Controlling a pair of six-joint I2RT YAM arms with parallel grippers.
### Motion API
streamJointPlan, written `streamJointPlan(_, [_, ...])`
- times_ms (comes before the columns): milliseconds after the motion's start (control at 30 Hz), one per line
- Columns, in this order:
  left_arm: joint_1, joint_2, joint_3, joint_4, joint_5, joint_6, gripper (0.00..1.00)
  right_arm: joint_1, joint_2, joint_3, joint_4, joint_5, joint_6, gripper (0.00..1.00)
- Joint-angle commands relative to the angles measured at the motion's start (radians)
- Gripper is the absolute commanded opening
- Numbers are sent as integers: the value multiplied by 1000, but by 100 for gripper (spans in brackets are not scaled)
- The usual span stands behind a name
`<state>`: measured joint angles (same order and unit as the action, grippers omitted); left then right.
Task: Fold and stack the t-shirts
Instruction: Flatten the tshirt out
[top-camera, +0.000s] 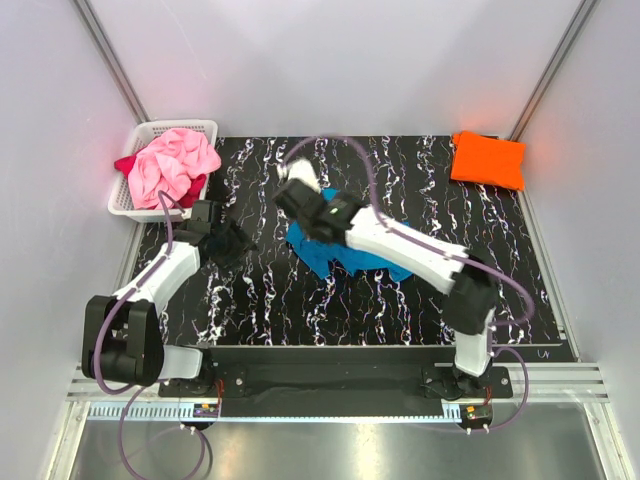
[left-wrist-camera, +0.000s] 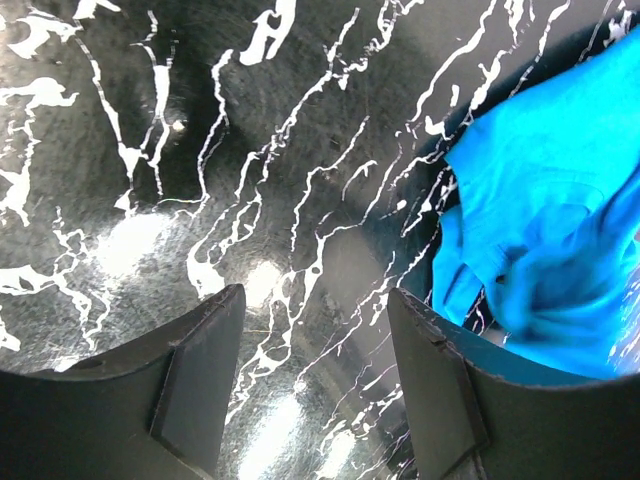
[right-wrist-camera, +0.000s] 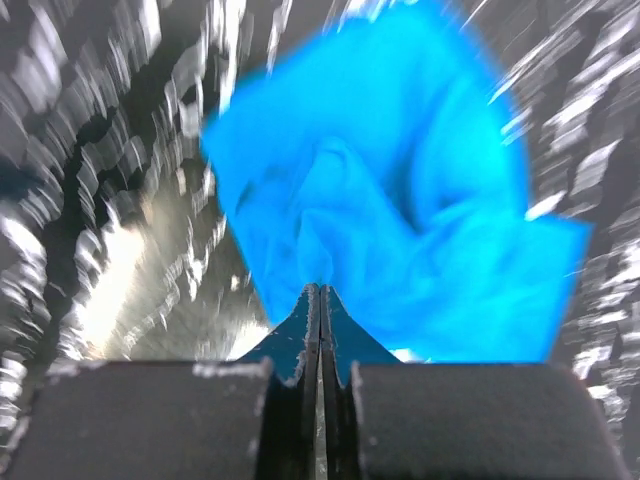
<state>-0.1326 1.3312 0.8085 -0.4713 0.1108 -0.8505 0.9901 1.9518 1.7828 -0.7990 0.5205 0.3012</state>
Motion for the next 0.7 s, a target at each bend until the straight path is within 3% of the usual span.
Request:
streamJointPlan(0, [-2,14,3,49,62,28,63,10,-174,145,-31,202,-77,0])
streamJointPlan(233, [-93,34,44,63,81,62,63,-40,-128,384,-29,452,-344,0])
streamJointPlan(333, [-189,30,63,88,75,79,62,-91,-82,490,-25,475,-392,0])
streamJointPlan(500, [-415,36,98,148,27,122,62,-160,-16,695,-6,431,-459,0])
streamJointPlan(667, [-666,115,197,155,-78,221,62,-176,64,923,59,414,-629,0])
